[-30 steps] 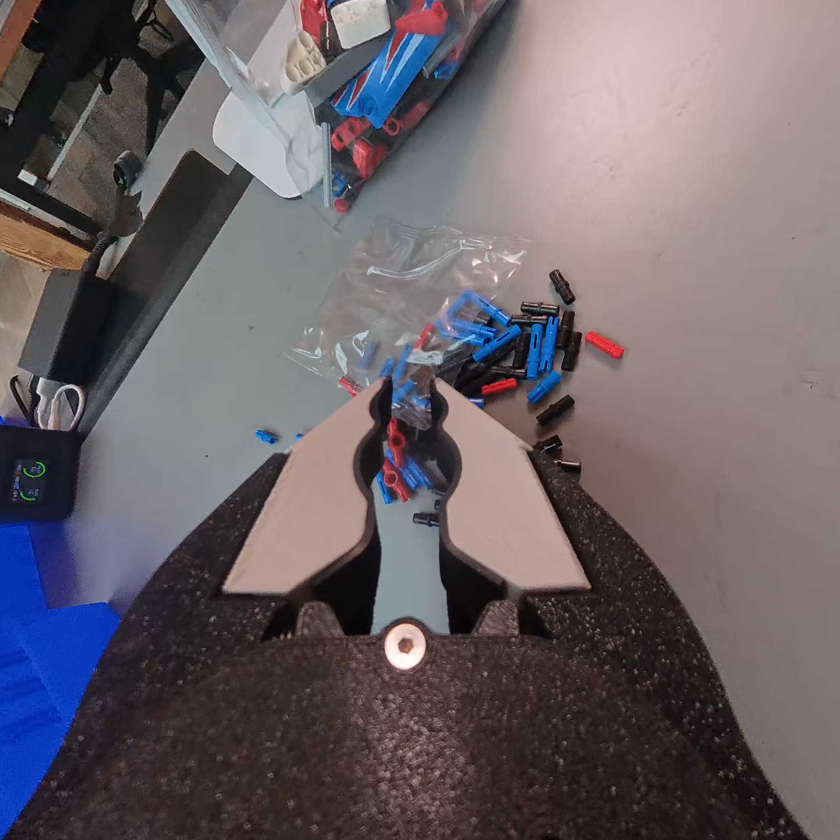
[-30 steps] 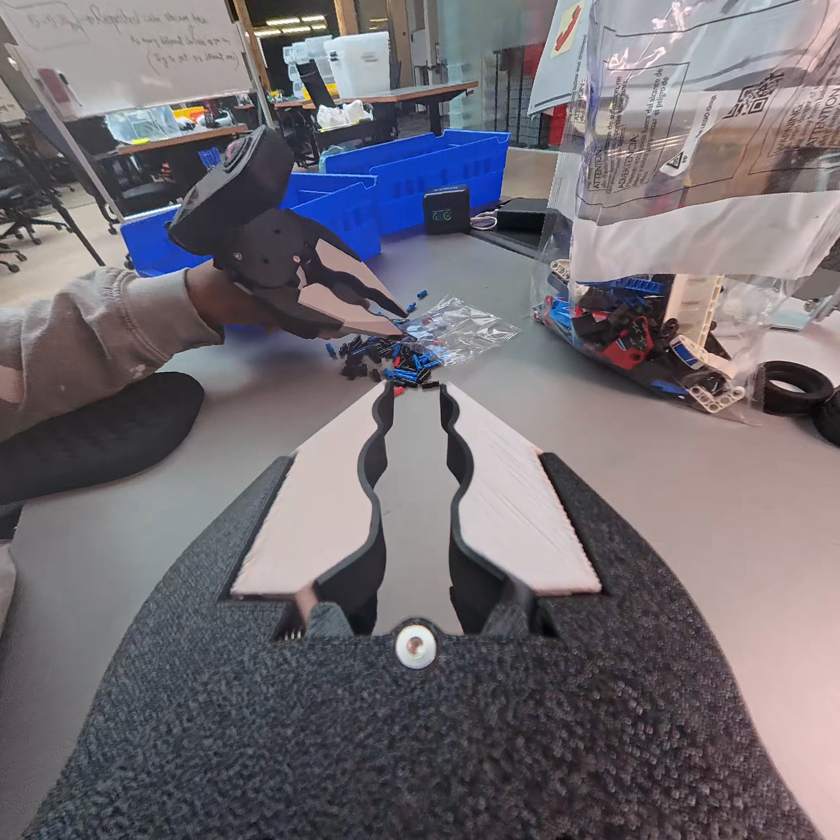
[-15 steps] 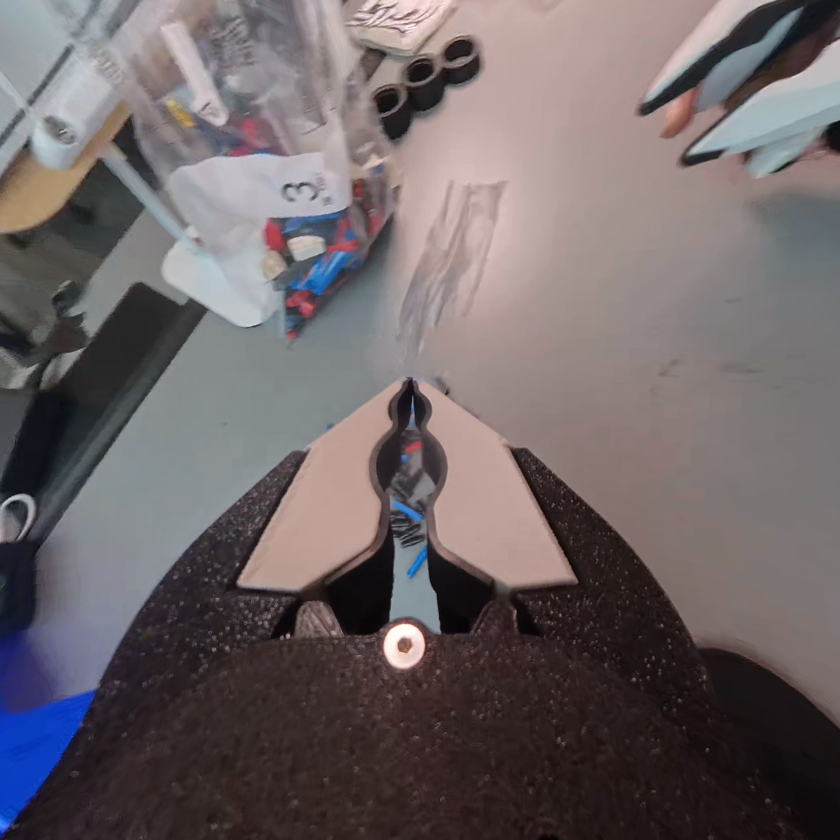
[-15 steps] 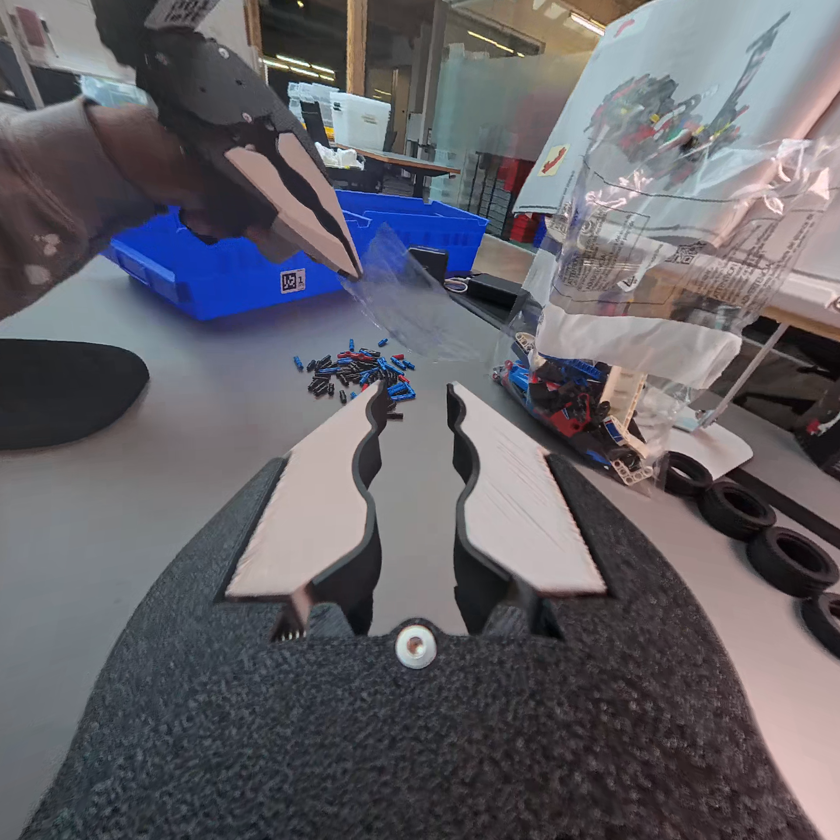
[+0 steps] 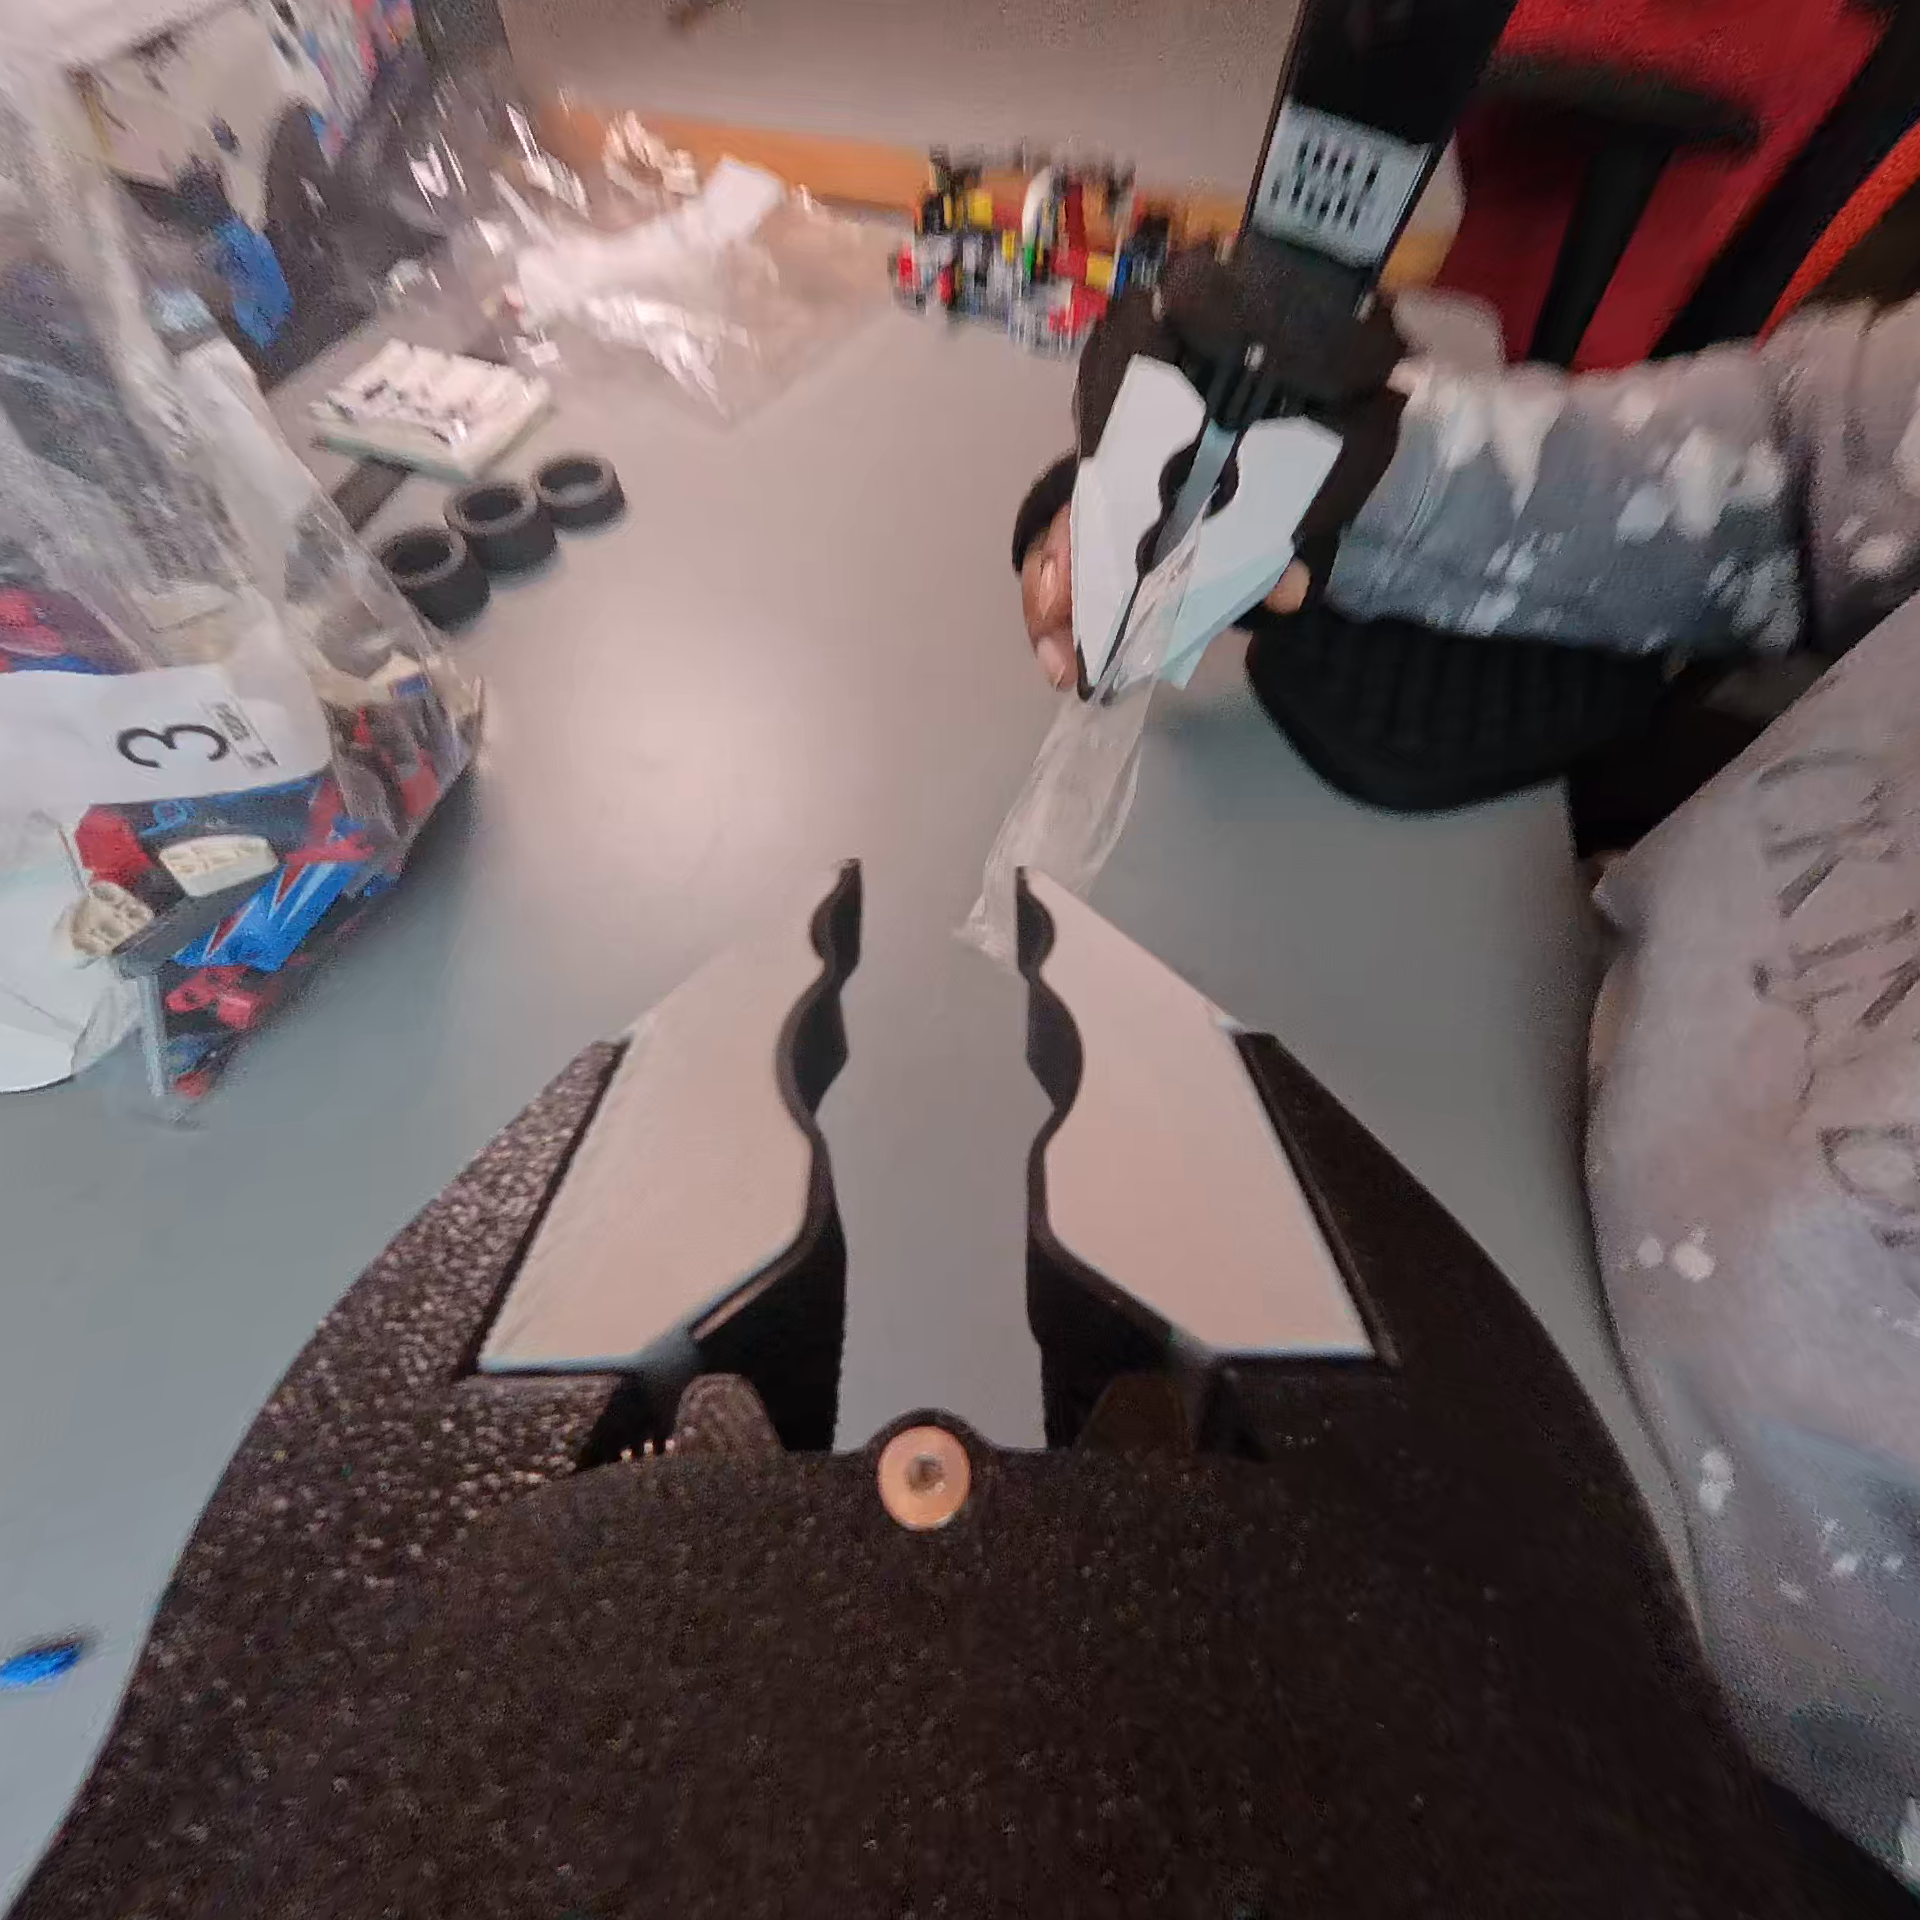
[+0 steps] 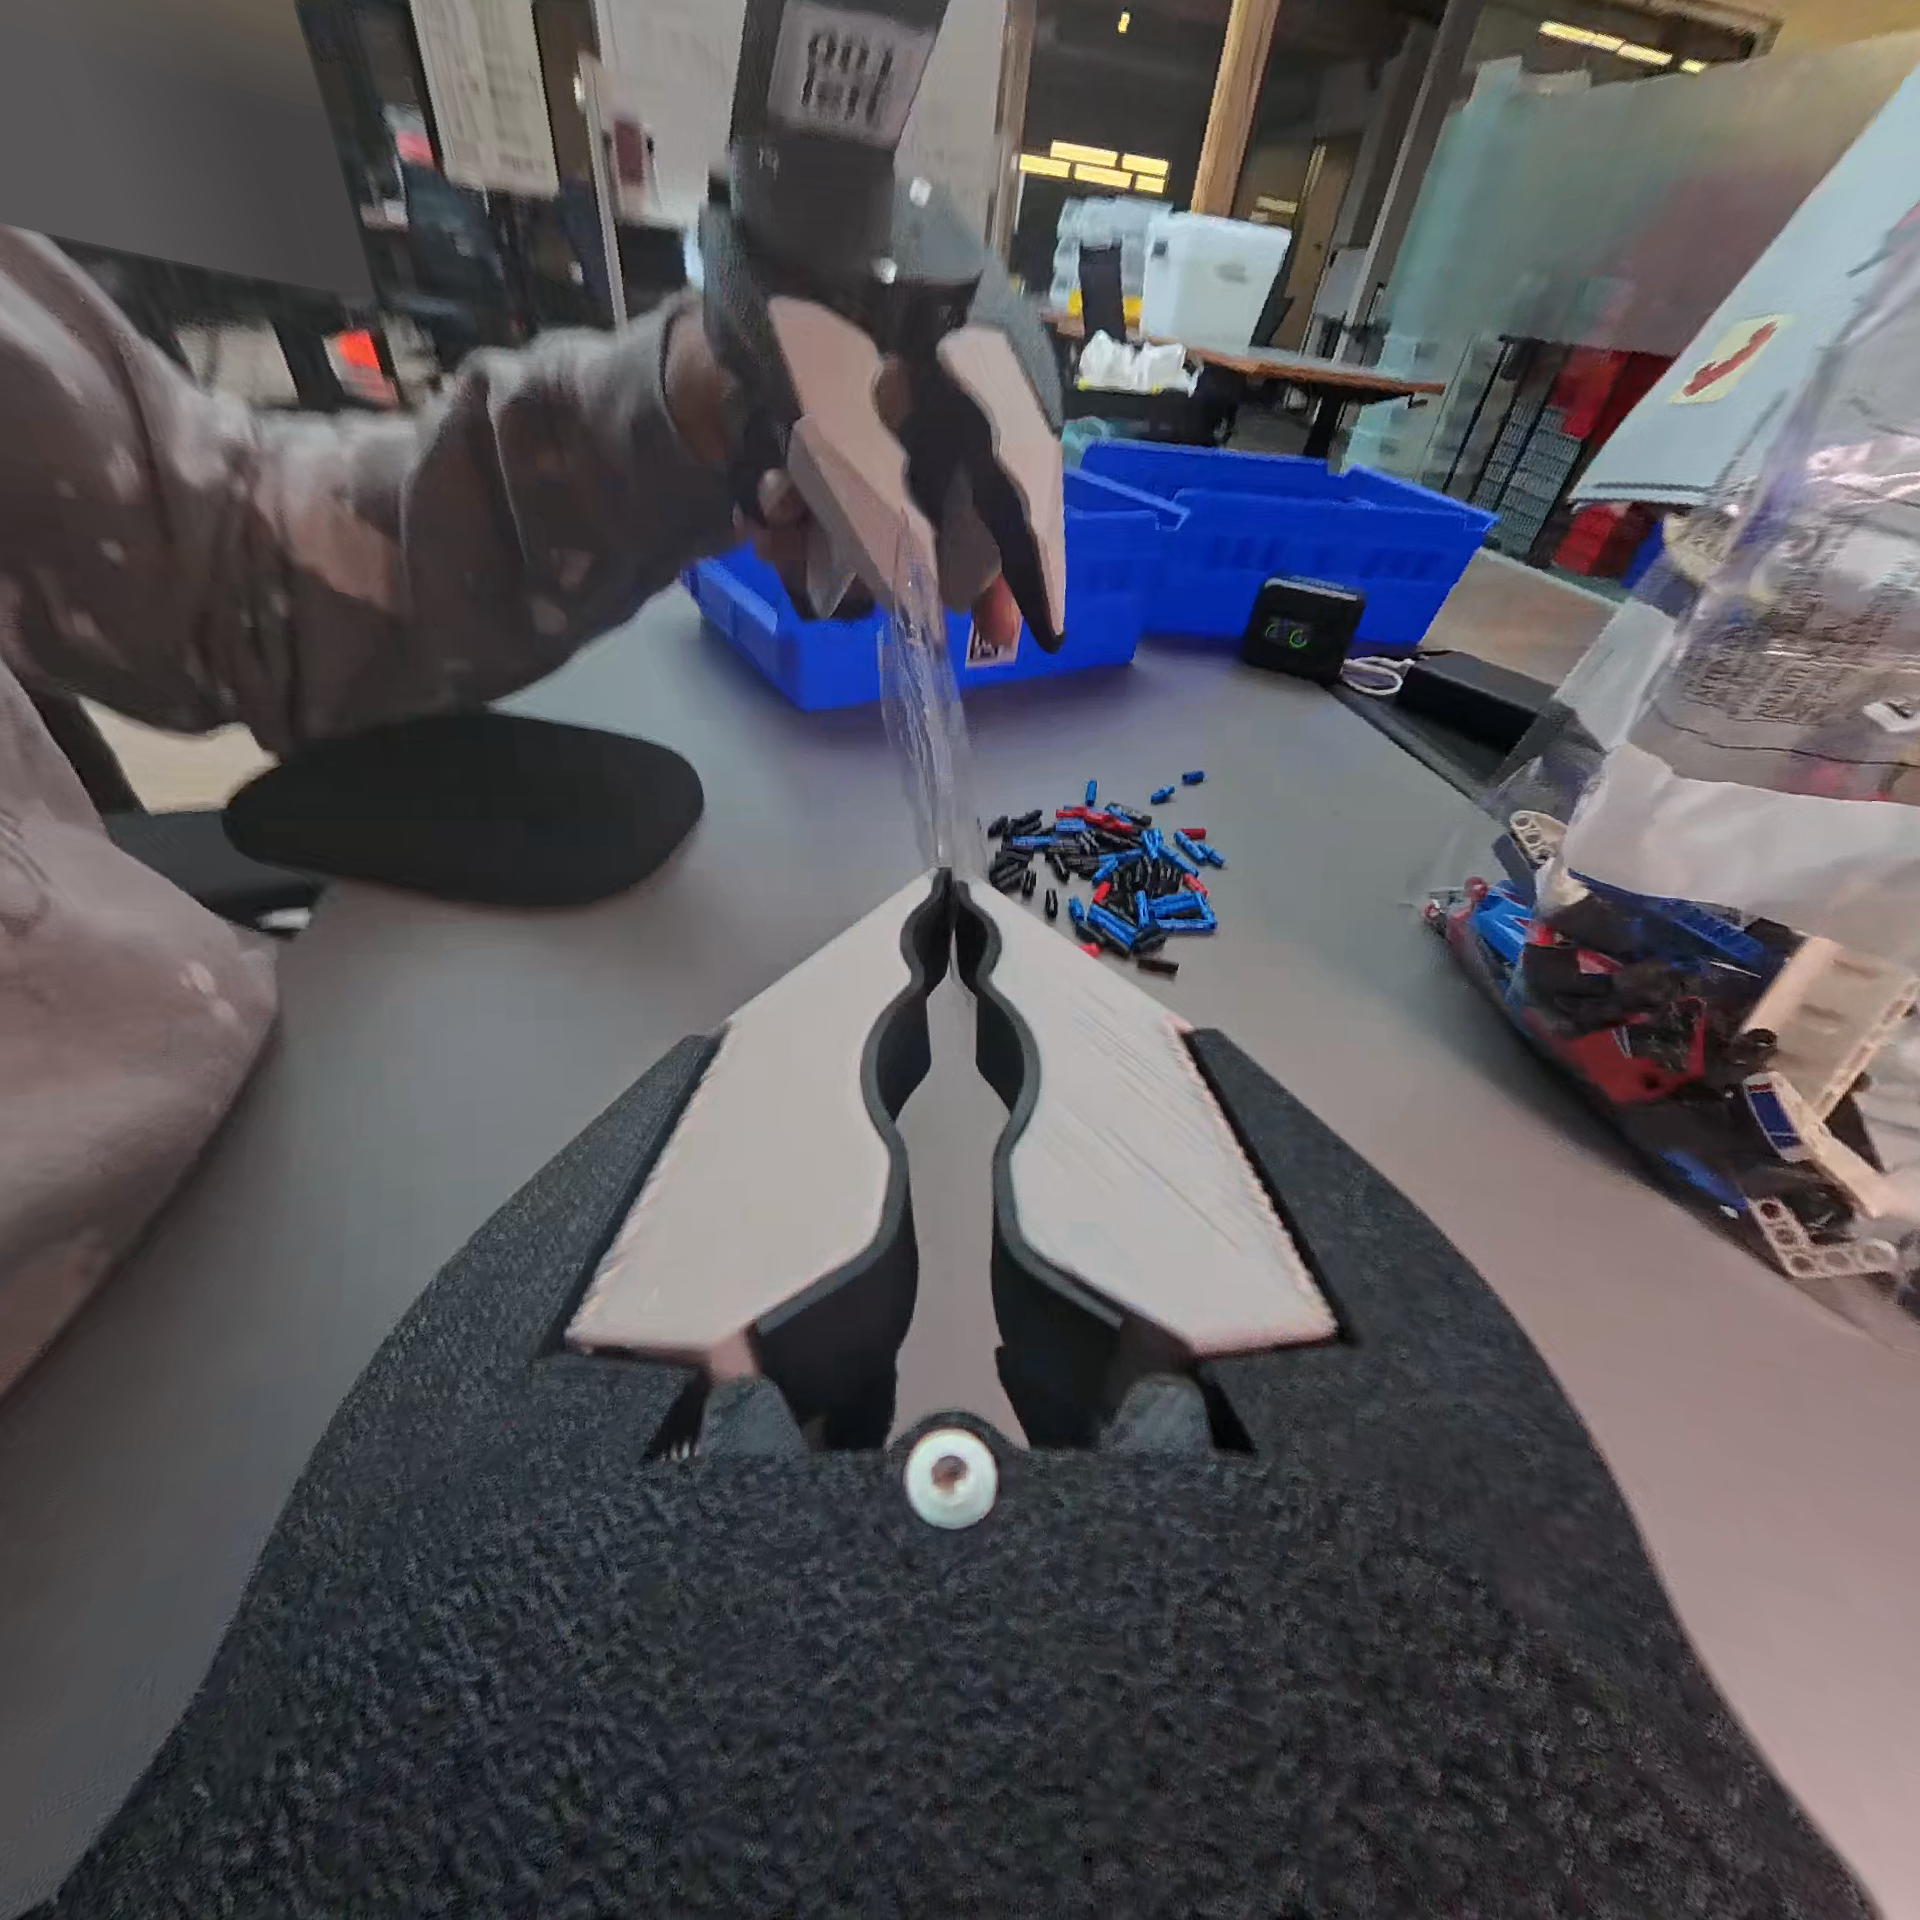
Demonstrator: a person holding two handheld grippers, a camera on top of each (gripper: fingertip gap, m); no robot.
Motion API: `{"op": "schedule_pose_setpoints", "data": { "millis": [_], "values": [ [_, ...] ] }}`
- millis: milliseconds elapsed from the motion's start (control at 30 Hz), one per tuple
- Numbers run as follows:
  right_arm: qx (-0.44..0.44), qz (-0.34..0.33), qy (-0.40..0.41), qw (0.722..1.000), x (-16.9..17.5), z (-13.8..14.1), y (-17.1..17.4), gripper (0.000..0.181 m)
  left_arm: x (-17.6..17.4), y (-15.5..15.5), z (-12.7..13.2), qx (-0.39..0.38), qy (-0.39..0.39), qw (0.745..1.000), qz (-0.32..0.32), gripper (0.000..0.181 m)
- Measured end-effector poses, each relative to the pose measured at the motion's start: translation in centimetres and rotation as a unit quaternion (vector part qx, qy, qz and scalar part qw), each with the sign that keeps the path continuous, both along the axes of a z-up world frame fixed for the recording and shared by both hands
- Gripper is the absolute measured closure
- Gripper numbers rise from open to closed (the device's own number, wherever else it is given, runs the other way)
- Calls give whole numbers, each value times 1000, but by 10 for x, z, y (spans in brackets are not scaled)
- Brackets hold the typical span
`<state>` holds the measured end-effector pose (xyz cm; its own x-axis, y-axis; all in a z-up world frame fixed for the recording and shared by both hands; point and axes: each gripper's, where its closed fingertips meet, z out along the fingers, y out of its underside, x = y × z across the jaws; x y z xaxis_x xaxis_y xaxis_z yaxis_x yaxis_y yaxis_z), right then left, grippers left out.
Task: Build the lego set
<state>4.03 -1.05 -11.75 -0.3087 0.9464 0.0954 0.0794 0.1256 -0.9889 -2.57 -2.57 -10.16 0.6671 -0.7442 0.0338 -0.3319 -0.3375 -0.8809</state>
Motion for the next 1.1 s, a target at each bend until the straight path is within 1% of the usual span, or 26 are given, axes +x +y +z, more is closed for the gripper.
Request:
{"op": "schedule_pose_setpoints", "data": {
  "millis": [33, 67, 100, 133, 167, 233, 267, 333, 400, 433, 567, 633, 733, 833, 900, 967, 1033, 1067, 1100],
  "values": [
    [-42, 3, 21, 999, 4, 11, 5, 181, -2, 1, 12, 13, -69, 998, 4, 142],
    [-83, 10, 42, 996, 9, 22, 10, 181, -4, 0, 21, 18, -136, 991, 4, 140],
    [-119, 17, 63, 991, 13, 31, 13, 181, -7, 0, 24, 12, -190, 982, 12, 142],
    [-151, 26, 81, 985, 17, 39, 15, 181, -7, 0, 23, 8, -220, 975, 10, 143],
    [-180, 35, 92, 979, 18, 44, 16, 181, -2, -2, 18, 9, -228, 974, 5, 146],
    [-223, 39, 102, 969, 17, 48, 20, 181, 14, -7, 10, 12, -217, 976, -20, 150],
    [-236, 40, 102, 966, 16, 47, 20, 181, 18, -4, 6, 16, -202, 979, -16, 152],
    [-255, 49, 100, 961, 15, 46, 18, 181, 24, 2, 1, 18, -185, 983, -4, 163],
    [-260, 55, 92, 960, 13, 44, 15, 181, 30, 2, 4, 18, -211, 977, -11, 178],
    [-260, 55, 89, 960, 12, 42, 14, 181, 30, 4, 3, 16, -217, 976, -7, 181],
    [-269, 42, 78, 959, 6, 36, 15, 181, 37, 0, 2, -11, -263, 964, -19, 181],
    [-266, 44, 70, 960, 2, 32, 10, 181, 39, 5, -3, -18, -261, 965, 2, 181],
    [-260, 52, 60, 962, -4, 27, 0, 181, 46, 7, -3, -25, -272, 962, 3, 181],
    [-249, 48, 57, 966, -5, 24, 3, 181, 45, 7, -5, -18, -260, 966, -2, 181],
    [-259, 36, 71, 963, 0, 29, 15, 181, 33, 7, -2, -8, -259, 966, 8, 181],
    [-261, 26, 79, 962, 7, 32, 25, 181, 23, 2, 0, -3, -259, 966, 2, 181],
    [-238, 22, 59, 969, 6, 24, 24, 181, 23, -2, -1, 3, -247, 969, -8, 181],
    [-232, 20, 56, 971, 5, 23, 24, 180, 24, -4, -3, 6, -235, 972, -13, 181],
    [-225, 23, 51, 973, 5, 22, 23, 173, 25, -6, -5, 9, -224, 974, -18, 181]
  ]
}}
